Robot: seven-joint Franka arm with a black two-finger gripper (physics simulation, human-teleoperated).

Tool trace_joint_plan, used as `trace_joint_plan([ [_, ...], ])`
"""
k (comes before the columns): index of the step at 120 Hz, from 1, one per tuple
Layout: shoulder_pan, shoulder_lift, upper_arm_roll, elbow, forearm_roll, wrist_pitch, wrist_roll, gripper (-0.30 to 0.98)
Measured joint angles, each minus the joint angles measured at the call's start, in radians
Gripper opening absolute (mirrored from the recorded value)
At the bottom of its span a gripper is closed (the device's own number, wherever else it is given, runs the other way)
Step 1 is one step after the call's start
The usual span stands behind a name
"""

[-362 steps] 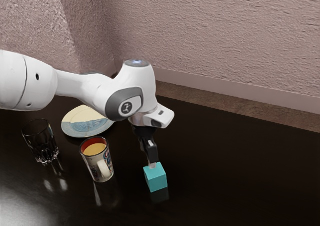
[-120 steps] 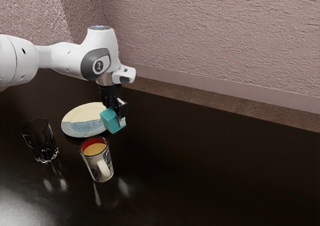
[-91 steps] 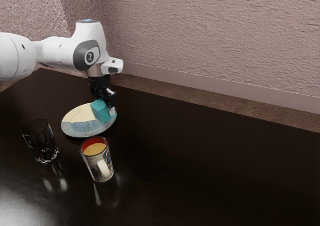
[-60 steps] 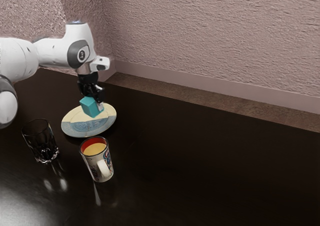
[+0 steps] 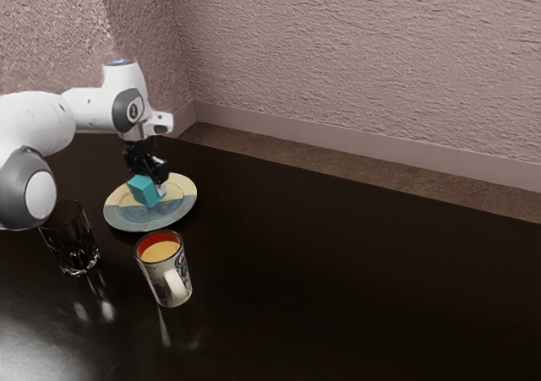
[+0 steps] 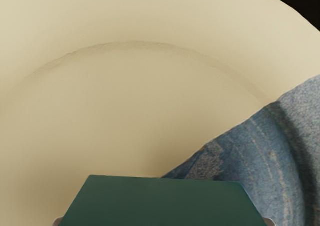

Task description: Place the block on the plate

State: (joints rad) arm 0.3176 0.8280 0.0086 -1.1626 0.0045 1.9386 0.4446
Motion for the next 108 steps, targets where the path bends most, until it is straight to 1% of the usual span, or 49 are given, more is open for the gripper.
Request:
trace_joint_plan([
  [7,0.000,0.004,0.002,0.003,-0.013,0.000,0.004,0.43],
  [19,0.000,0.004,0.005,0.004,-0.031,0.004,0.009,0.52],
  [32,0.000,-0.001,0.005,0.004,-0.040,0.008,0.014,0.58],
  [40,0.001,-0.028,0.003,-0.006,-0.043,0.007,0.017,0.61],
  [52,0.002,-0.099,-0.016,-0.058,-0.045,-0.016,0.021,0.64],
  [64,-0.006,-0.142,-0.032,-0.098,-0.041,-0.071,0.028,0.66],
  [70,-0.012,-0.183,-0.041,-0.137,-0.038,-0.097,0.042,0.66],
  [77,-0.046,-0.254,-0.044,-0.203,-0.035,-0.122,0.064,0.67],
  [95,-0.149,-0.404,-0.036,-0.319,-0.029,-0.160,0.123,0.68],
  [108,-0.201,-0.515,-0.036,-0.347,-0.002,-0.183,0.173,0.68],
])
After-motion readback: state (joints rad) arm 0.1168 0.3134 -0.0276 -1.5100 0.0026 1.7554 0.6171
